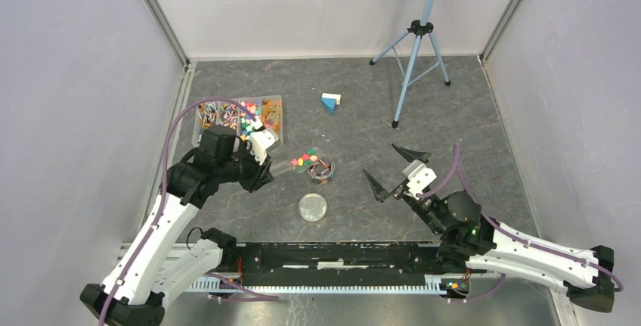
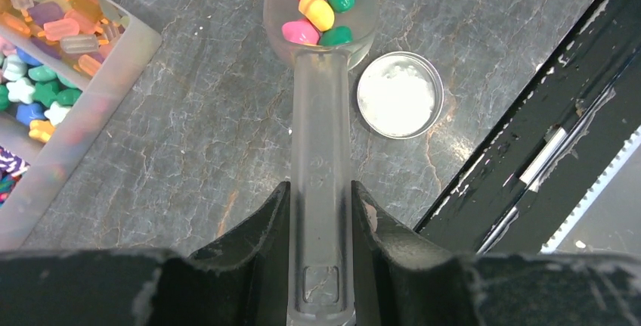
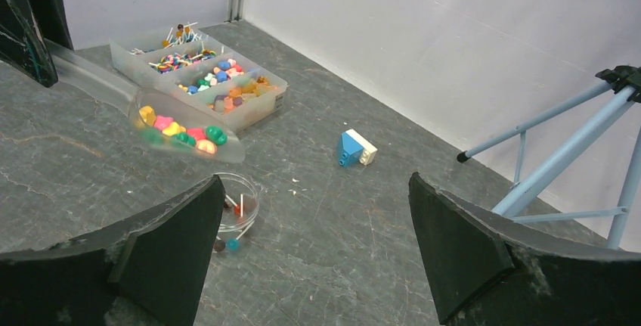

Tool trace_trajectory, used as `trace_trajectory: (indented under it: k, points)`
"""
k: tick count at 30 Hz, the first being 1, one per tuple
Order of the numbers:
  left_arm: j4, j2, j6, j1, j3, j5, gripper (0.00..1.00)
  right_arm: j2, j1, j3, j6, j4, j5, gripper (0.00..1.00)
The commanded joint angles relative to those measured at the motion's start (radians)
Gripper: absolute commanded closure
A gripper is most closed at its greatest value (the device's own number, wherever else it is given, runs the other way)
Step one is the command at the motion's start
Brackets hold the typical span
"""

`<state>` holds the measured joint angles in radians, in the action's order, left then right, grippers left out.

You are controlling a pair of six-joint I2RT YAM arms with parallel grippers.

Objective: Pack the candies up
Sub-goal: Place the fake candies in the packing bottle.

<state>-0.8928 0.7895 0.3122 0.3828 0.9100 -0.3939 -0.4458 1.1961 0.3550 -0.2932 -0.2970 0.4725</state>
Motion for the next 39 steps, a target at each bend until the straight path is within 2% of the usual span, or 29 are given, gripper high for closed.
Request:
trace_trajectory:
  k: [1, 15, 23, 39]
  points:
    - [-0.016, 0.038, -0.031, 0.079, 0.078, 0.095, 0.98, 0.005, 0.001, 0.0, -0.007, -0.036, -0.005, 0.02]
    - [-0.103, 0.177, -0.043, 0.143, 0.155, 0.175, 0.98, -0.003, 0.002, 0.007, 0.002, -0.048, -0.016, 0.02]
    - [-0.19, 0.271, -0.067, 0.176, 0.259, 0.202, 0.98, -0.018, 0.002, -0.003, 0.015, -0.059, -0.022, 0.02]
    - [-0.233, 0.338, -0.099, 0.219, 0.295, 0.251, 0.98, -0.017, 0.002, -0.01, 0.031, -0.063, -0.016, 0.02]
